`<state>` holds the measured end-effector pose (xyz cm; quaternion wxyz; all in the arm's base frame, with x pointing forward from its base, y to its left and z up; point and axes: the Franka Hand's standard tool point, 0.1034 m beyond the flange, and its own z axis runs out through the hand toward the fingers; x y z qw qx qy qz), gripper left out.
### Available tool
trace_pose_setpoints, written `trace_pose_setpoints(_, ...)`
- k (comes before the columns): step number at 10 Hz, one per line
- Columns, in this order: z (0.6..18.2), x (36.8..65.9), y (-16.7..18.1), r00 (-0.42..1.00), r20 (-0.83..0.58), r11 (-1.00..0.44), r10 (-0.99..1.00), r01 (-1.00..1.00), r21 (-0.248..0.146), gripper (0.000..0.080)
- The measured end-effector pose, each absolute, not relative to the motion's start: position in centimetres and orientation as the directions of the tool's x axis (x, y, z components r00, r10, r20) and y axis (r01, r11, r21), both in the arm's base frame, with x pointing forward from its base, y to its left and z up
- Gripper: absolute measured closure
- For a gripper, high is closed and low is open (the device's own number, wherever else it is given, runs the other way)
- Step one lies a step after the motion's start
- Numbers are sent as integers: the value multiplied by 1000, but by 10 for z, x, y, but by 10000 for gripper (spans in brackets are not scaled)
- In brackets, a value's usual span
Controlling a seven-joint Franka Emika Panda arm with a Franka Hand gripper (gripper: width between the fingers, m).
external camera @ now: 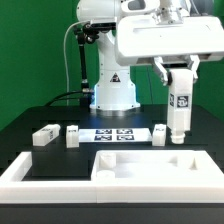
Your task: Assemble desk
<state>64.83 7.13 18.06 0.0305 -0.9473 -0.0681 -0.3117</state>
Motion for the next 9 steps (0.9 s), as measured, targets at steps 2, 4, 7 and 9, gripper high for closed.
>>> trace_pose_setpoints(2, 168, 649, 79, 800, 590, -988, 111, 154, -23, 509)
trace_pose_setpoints(4, 153, 643, 94, 809, 574, -985, 125, 173, -29, 509)
trace_pose_setpoints(7, 143, 641, 101, 815, 563, -982, 139, 186, -28, 509)
trace_pose_setpoints(9, 141, 650, 97, 815, 565, -984, 131, 178, -29, 509)
